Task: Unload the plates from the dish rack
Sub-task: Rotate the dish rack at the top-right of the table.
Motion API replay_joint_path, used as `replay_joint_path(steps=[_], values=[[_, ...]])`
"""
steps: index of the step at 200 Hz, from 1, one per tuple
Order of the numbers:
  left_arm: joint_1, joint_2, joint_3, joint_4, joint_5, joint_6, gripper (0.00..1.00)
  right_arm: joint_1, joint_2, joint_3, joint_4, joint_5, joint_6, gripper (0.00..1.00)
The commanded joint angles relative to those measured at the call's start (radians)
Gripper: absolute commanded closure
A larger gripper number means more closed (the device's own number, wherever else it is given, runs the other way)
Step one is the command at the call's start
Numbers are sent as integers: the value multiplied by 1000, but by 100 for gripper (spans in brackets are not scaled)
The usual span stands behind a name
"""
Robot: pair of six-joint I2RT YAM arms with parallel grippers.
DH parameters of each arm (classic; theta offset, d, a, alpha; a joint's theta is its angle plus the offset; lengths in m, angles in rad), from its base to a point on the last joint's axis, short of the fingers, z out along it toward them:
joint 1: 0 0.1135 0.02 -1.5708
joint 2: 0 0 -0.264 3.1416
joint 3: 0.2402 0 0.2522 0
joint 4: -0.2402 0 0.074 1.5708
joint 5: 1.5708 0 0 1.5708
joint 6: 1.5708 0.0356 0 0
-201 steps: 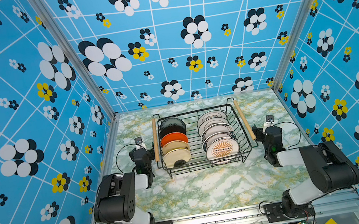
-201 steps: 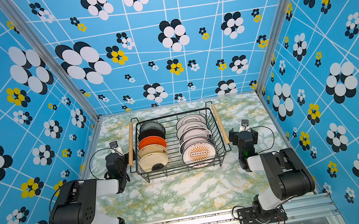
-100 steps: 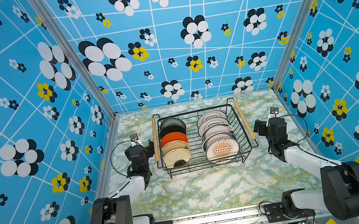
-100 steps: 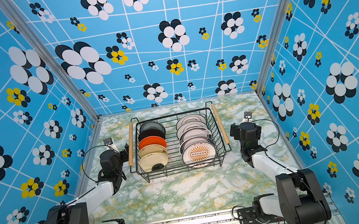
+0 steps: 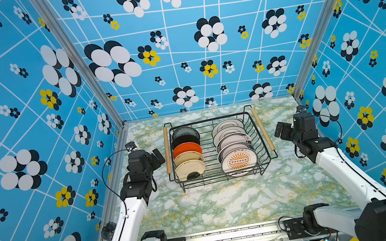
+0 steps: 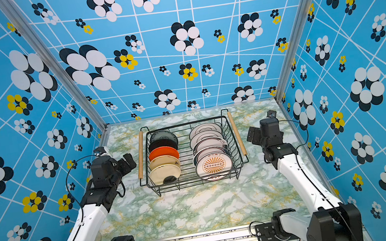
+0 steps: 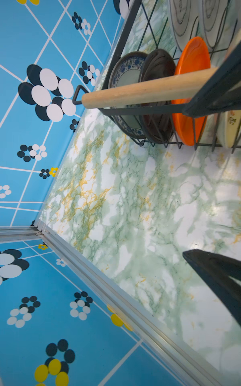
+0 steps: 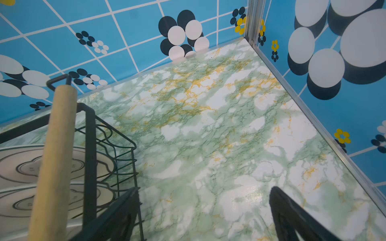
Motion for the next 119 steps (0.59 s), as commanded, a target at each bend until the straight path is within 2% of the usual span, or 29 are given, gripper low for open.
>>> replay_joint_path(steps=[1,26,64,119], values=[[-4,-26,95,-219,106,-56,1,-6,-8,94,-190,-121,73,1],[-24,2,190,-308,207,-81,1,-2,14,178,-279,-229,107,1],[-76,76,288,-378,242,-93,1,27,38,268,-351,-320,100,5],[-139,233,378,-415,223,-77,1,153,215,429,-485,-291,54,11]])
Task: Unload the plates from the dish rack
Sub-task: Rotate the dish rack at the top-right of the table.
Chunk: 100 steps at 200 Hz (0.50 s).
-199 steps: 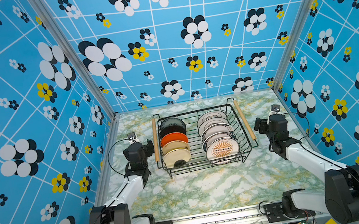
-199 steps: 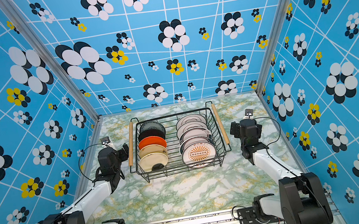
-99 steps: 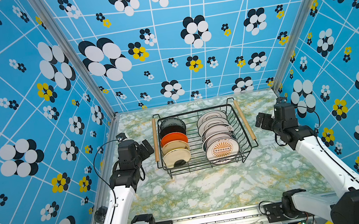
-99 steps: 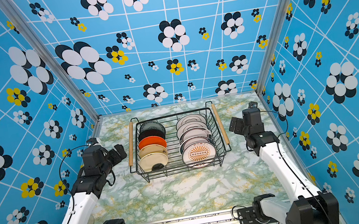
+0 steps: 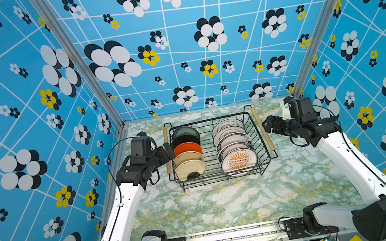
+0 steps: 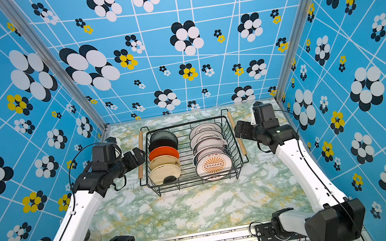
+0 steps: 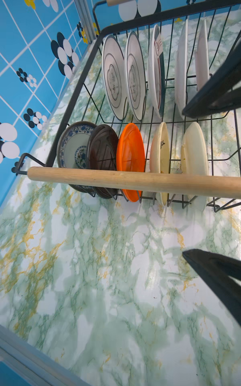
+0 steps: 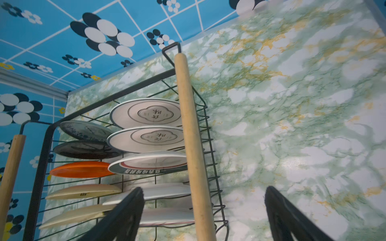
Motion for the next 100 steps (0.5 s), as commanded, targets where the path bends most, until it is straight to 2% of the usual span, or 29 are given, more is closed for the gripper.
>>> replay_joint_path(steps=[1,32,100], values=[[-22,50,52,-54,2,1,1,33,69,56,-103,0,-19,11],[-29,119,84,-56,6,6,0,51,137,96,-110,12,-21,16],[-31,253,174,-53,39,44,7,70,267,199,-183,109,-68,29]])
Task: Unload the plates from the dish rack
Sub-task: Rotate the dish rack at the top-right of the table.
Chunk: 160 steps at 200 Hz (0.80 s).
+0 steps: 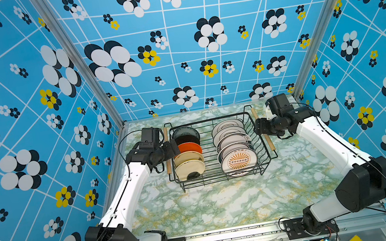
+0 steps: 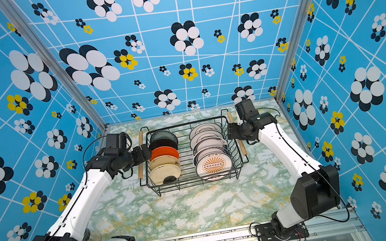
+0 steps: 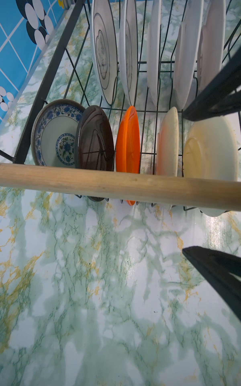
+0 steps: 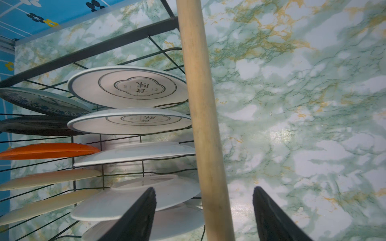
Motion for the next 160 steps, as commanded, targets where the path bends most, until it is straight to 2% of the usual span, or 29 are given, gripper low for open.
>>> replay_joint_path(steps=[1,35,66,82,160], values=[[-8,44,60,-13,33,31,7,10,34,49,-57,72,-31,29],[-26,140,130,-30,50,58,9,10,98,97,-79,145,-48,35],[-50,219,196,-31,59,73,9,10,158,135,-72,166,-60,51],[-68,257,235,-28,62,82,10,10,189,156,-71,181,-62,52],[-158,518,522,-80,73,111,10,-22,264,247,-93,280,-65,74]])
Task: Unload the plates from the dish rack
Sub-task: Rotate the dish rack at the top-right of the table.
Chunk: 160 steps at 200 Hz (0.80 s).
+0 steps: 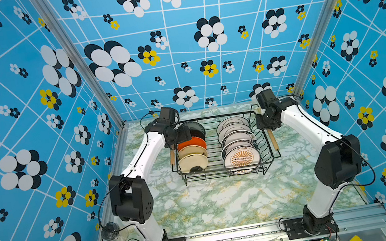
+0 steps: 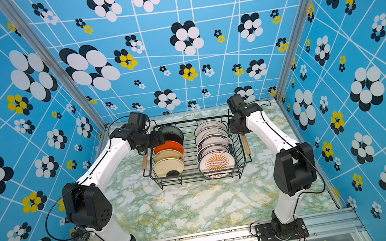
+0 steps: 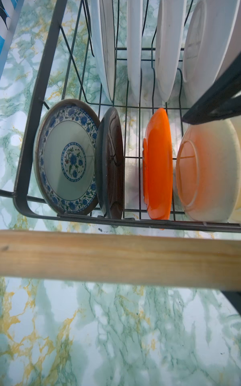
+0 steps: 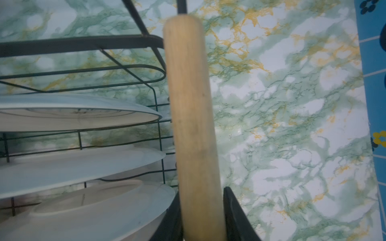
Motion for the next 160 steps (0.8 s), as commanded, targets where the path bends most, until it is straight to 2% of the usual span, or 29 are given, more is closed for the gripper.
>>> replay_joint_path(steps=[1,36,94,119,160], values=[[-53,71,111,-3,68,29,10,-9,7,41,-16,39,11,74],[-100,217,309,-41,73,35,9,-75,-17,6,-11,47,39,85],[-177,479,680,-96,93,25,7,-193,-105,-126,12,91,92,89],[-212,539,759,-54,106,14,5,-236,-151,-184,18,97,127,89],[-258,569,769,55,96,2,2,-288,-242,-283,19,103,169,88]])
